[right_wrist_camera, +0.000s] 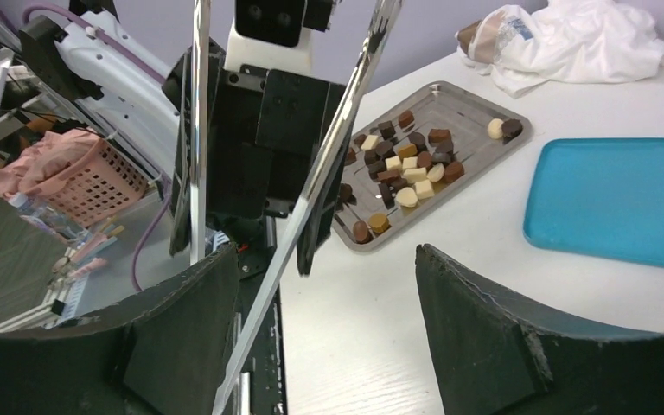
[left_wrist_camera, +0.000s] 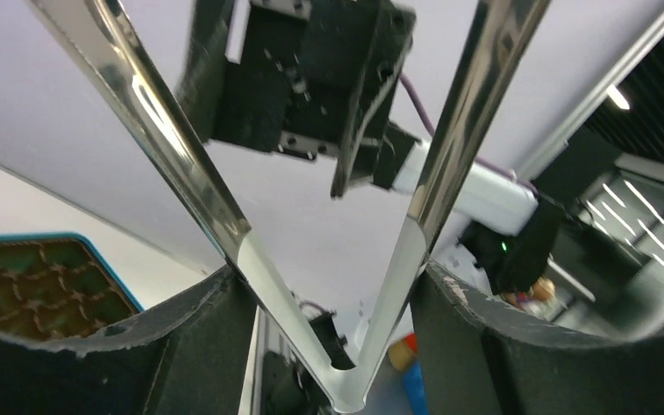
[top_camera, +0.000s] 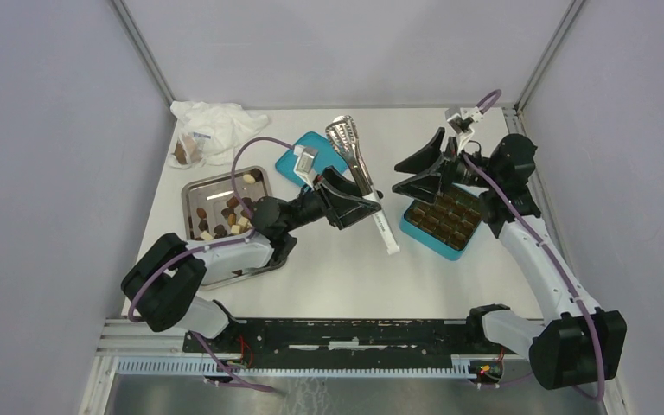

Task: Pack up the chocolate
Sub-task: Pick up the clamp at the center of the board.

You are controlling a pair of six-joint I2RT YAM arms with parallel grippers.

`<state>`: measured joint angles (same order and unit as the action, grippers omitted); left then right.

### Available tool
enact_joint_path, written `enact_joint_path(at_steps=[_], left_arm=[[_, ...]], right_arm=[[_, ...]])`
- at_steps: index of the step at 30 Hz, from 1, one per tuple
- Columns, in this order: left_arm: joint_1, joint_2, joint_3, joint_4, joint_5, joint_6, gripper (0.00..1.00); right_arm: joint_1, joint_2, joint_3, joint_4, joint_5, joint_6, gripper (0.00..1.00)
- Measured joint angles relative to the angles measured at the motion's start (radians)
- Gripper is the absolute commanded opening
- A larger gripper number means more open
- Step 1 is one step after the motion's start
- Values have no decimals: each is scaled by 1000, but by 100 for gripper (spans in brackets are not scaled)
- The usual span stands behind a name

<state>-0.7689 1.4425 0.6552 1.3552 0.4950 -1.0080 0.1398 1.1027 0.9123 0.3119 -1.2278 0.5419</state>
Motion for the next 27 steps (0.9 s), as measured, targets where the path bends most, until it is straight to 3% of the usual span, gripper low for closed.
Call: enact_joint_path(at_steps=[7,19,23,27], left_arm=[[-1,38,20,6,148,-14,67],[-30,83,63,8,224,-14,66],[-32,89,79,-23,240,-14,66],[-37,89,111,-80,241,-8,67]], right_arm=[[65,62,10,56,32,116,79],[138,101,74,-49,112,82,74],[165,116,98,-79,128,76,59],[189,161,134,-126,135,59,24]])
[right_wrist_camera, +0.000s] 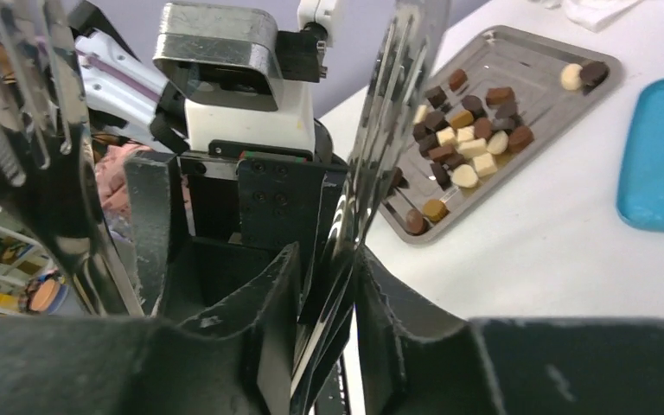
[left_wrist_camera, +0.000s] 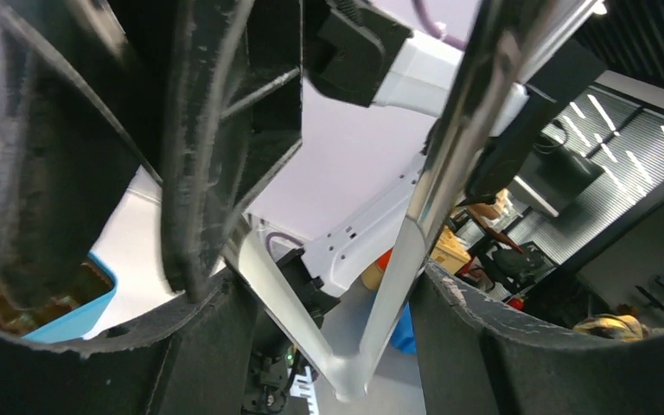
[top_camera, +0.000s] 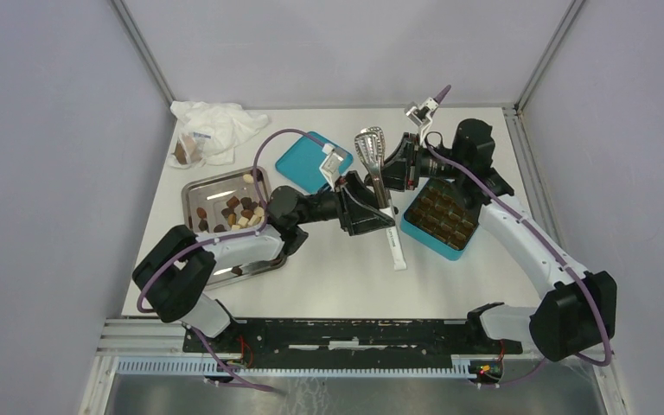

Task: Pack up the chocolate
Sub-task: Pick up the clamp at the center of the board.

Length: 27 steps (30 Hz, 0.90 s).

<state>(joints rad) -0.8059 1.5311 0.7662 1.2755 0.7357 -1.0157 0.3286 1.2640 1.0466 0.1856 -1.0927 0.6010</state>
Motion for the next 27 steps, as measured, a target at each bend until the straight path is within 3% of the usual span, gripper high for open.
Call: enact_joint_path(at_steps=[5,8,14,22,27], left_arm=[[-3,-3,3,-91,-39,56,77],[-13,-23,-27,-75,-113,74,99],[-75,-67,-152,120,-343,105,100],[-127,-51,-121,212,-494,148,100],[-154,-18,-88,214,-547,179,96]], right_arm=[[7,20,6,-25,5,51,3],[5,19,-2,48,24,127,0],[2,20,-46,324,40,380,0],[0,20,-200,672,141,699,0],[-3,20,-248,755,202,784,0]])
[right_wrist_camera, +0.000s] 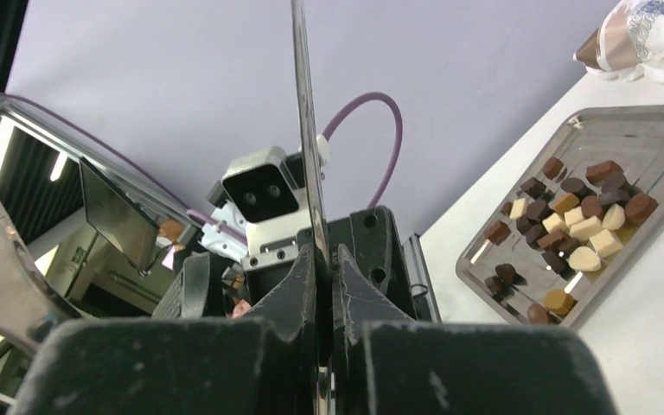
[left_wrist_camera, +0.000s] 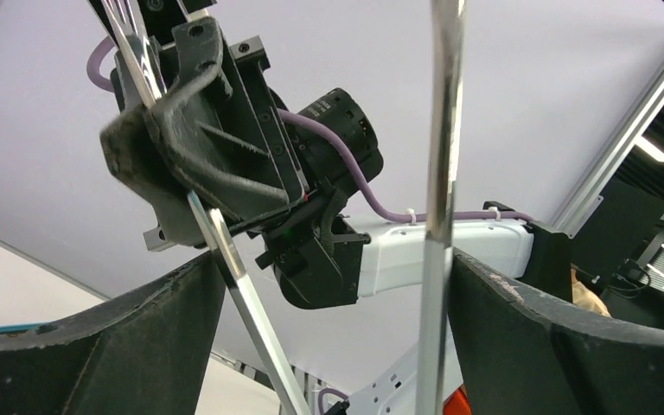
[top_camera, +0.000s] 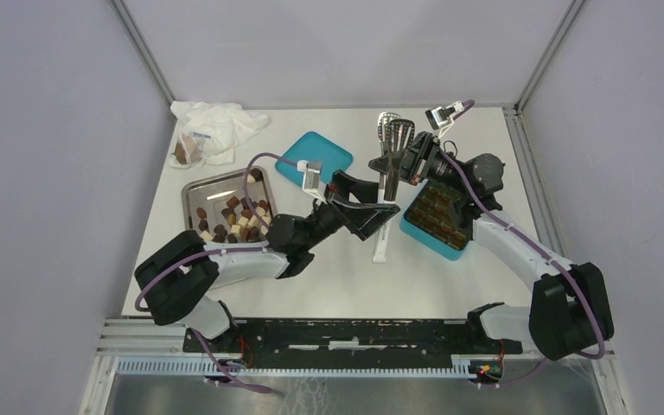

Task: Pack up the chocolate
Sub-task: Pick up the clamp at the center of the board.

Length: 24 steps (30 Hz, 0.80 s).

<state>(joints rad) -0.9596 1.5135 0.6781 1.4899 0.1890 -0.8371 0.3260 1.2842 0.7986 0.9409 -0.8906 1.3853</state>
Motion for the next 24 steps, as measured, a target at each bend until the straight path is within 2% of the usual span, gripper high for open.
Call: enact_joint_path(at_steps=[5,12,24], left_arm=[[-25,22,6,0,-29,17,88],[-29,31,6,-10,-48,25,81],[-29,31,6,-45,-65,24,82]], right_arm=[[-7,0,-5,41,41,25,0],[-24,0,-5,5,64,-19,0],[-39,0,-5,-34,65,-53,0]])
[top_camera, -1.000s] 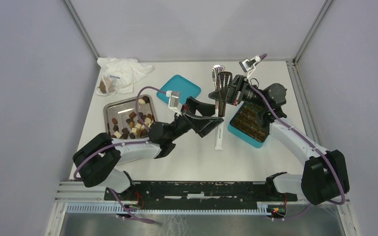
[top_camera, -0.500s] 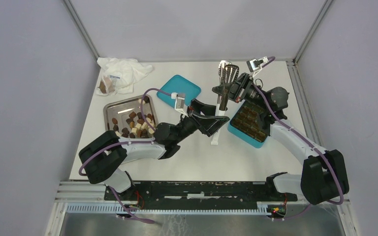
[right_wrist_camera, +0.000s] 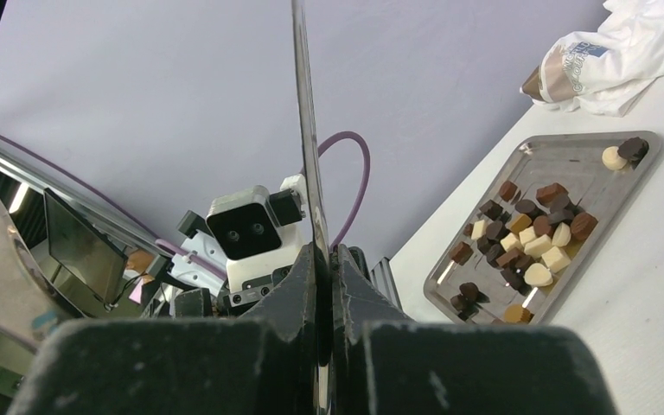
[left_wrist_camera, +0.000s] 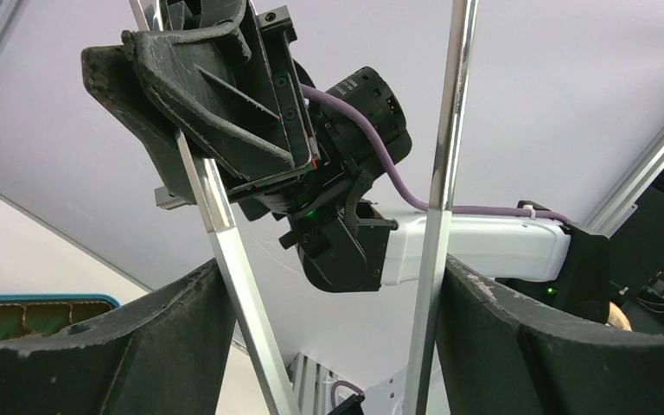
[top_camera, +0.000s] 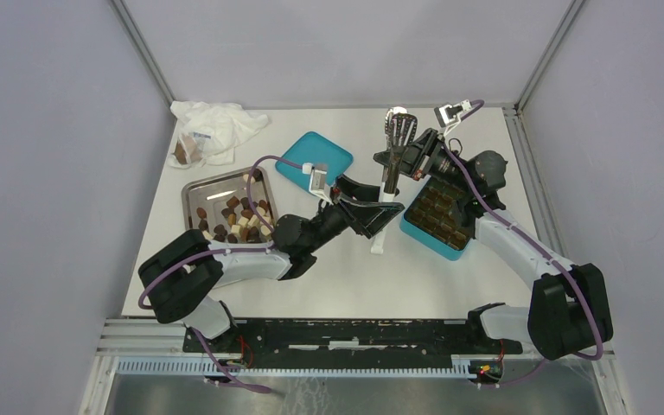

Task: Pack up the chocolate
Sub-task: Pick up the clamp at the center of the board.

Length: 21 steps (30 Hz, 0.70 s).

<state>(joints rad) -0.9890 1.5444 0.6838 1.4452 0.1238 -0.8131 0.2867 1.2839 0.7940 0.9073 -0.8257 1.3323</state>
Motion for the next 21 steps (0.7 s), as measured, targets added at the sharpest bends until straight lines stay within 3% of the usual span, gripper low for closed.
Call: enact_joint_path(at_steps=[8,14,21], left_arm=[[0,1,0,-3,-13,-1,74],[0,2,0,5,-11,-11,83],[0,28,0,54,-6,-39,84]], right_arm=[[-1,0,0,1,0,-1,0],[-3,0,0,4,1,5,0],[-14,0,0,5,0,9,0]])
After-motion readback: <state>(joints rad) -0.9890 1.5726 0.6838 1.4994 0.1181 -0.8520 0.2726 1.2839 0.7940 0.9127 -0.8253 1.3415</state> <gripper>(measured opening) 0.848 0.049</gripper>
